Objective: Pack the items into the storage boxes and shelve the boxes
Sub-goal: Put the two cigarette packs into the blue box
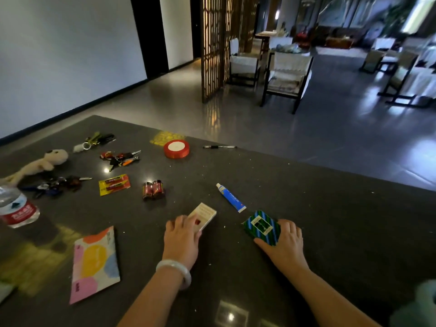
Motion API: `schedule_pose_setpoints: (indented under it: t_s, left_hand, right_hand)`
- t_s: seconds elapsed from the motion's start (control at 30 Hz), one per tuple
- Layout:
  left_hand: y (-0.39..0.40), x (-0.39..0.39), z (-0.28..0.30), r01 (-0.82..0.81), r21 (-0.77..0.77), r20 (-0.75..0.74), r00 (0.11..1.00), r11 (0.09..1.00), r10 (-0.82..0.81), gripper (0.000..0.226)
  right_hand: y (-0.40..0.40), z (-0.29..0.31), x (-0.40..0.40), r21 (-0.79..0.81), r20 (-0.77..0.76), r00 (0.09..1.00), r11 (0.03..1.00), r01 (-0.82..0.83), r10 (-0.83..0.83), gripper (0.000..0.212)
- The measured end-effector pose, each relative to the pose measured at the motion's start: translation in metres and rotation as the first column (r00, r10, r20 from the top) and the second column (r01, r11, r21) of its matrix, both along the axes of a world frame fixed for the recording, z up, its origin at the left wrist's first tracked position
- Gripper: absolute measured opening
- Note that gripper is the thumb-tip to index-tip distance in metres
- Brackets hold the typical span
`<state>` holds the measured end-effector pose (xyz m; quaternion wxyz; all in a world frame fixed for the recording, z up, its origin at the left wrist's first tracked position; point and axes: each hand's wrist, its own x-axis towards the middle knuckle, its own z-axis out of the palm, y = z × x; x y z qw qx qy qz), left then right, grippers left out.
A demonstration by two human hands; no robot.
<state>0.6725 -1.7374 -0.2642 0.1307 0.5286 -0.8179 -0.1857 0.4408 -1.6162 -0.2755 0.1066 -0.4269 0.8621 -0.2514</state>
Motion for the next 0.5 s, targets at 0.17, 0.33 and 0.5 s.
schedule_pose_setpoints:
  t_s: [0.17, 0.33, 0.5]
  left_hand:
    - [0.039, -0.003, 0.023, 0.027, -0.012, -0.154, 0.988, 1.000, -0.029, 0.044]
    - [0.082, -0.026, 0.064, 0.031, -0.100, -0.320, 0.945, 0.994, -0.062, 0.043]
    - [0.133, -0.050, 0.096, 0.082, -0.182, -0.353, 0.925, 0.980, -0.143, 0.053]
  right_hand:
    - [0.020, 0.033, 0.001, -0.129, 0.160, 0.986, 0.990, 0.057, -0.036, 0.082]
    - [0.045, 0.080, -0.003, -0.289, 0.154, 0.987, 0.953, 0.095, -0.051, 0.069]
    - [0.098, 0.120, -0.024, -0.358, 0.113, 0.985, 0.920, 0.160, -0.128, 0.072]
